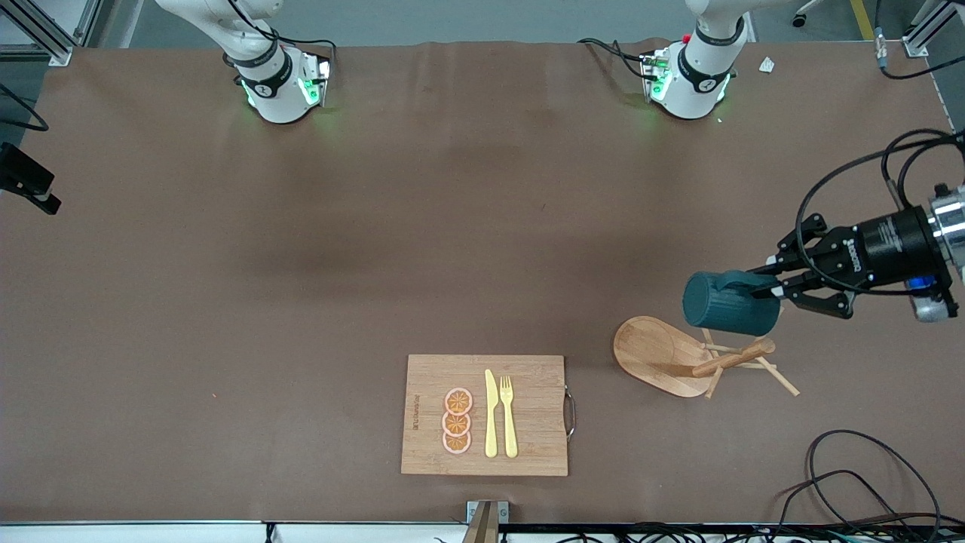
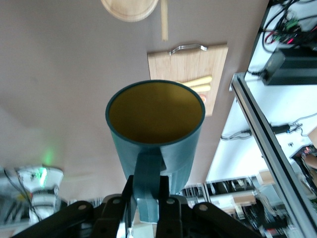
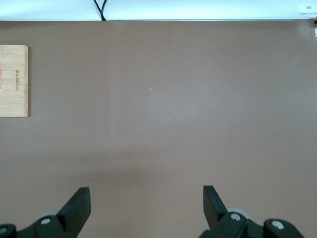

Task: Pass cup and hang on rack
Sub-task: 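Lower the mug handle onto a rack peg with the left gripper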

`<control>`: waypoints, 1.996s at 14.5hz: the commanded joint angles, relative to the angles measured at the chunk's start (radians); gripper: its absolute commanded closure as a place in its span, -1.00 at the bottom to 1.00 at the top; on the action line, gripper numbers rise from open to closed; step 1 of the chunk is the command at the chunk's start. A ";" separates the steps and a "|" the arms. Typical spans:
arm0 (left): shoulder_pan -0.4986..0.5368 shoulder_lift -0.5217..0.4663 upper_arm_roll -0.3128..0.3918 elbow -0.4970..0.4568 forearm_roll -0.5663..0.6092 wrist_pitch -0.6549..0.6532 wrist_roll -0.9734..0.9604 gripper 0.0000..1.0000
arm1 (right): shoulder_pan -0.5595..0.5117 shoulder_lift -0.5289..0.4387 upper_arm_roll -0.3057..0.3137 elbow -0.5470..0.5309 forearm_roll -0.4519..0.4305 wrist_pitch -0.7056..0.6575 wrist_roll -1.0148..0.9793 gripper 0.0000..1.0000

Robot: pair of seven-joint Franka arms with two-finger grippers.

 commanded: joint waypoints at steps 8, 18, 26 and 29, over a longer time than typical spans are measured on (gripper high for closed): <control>0.027 0.197 0.001 0.006 -0.231 0.075 0.022 1.00 | -0.014 -0.003 0.000 0.025 0.008 -0.001 0.004 -1.00; 0.019 0.240 0.003 0.003 -0.084 0.076 0.011 0.99 | -0.009 0.003 0.000 0.025 0.011 -0.004 0.003 -1.00; 0.016 0.238 0.003 0.008 0.007 0.078 -0.104 0.99 | -0.008 0.006 0.001 0.025 0.012 -0.004 0.003 -1.00; 0.013 0.237 0.003 0.009 0.039 0.078 -0.116 0.98 | -0.008 0.005 0.001 0.027 0.012 -0.004 0.003 -1.00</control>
